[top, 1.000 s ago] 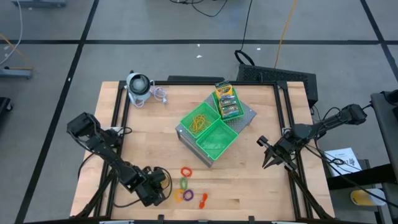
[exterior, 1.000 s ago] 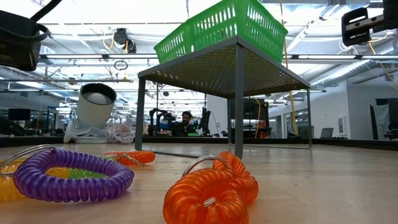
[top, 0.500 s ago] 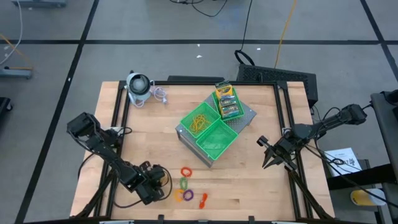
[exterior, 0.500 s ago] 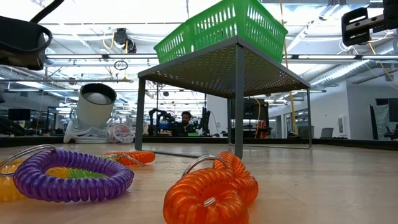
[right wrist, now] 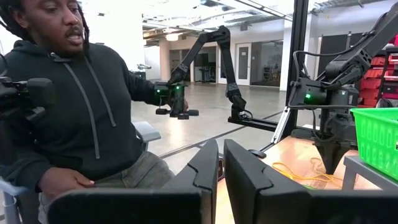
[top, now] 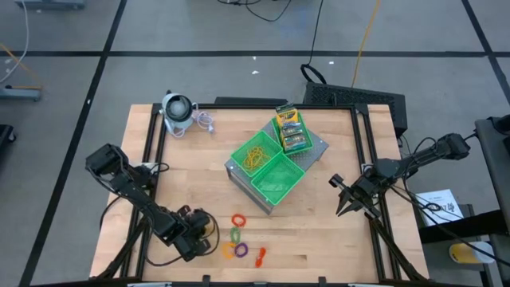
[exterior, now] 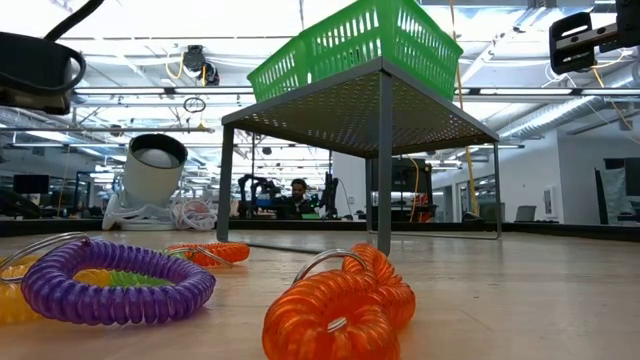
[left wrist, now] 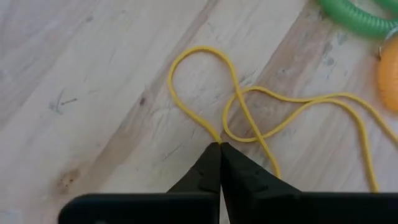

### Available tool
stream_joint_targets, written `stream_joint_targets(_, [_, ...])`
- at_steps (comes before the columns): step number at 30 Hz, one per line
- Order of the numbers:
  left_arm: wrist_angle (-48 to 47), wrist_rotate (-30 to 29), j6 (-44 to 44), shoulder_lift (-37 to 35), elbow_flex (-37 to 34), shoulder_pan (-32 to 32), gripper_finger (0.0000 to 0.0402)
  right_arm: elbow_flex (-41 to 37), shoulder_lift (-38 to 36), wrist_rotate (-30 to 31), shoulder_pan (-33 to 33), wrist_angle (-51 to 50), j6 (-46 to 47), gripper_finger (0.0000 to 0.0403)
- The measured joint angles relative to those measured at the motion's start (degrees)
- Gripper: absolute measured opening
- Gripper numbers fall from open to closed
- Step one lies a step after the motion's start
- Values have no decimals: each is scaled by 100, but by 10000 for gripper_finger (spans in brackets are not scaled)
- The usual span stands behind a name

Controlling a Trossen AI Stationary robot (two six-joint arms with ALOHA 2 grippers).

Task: Pick & Place Office Desk Supplies
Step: Put the yellow rubber band into the top left green bin on the shelf

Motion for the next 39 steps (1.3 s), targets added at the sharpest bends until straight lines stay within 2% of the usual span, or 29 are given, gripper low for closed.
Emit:
stream_joint_targets(5, [0, -140, -232, -352, -37, 0, 3, -2, 2, 0, -2, -2, 0, 20])
stream_joint_targets(9, [-113, -585, -201, -826, -45, 21, 2, -2, 0, 0, -2, 0, -2, 20])
stream_joint_targets(16, [-155, -590, 205, -1397, -37, 15, 1, -1, 2, 0, -2, -1, 0, 20])
stream_joint_targets(23, [171, -1376, 404, -1723, -26, 101, 1, -1, 1, 0, -1, 0, 0, 20])
stream_joint_targets(32, [1168, -2202, 1897, -2257, -15, 280, 0, -1, 0, -2, -2, 0, -1, 20])
stream_joint_targets(39, [2348, -2444, 3471, -2711, -7, 499, 0, 0, 0, 0, -2, 2, 0, 20])
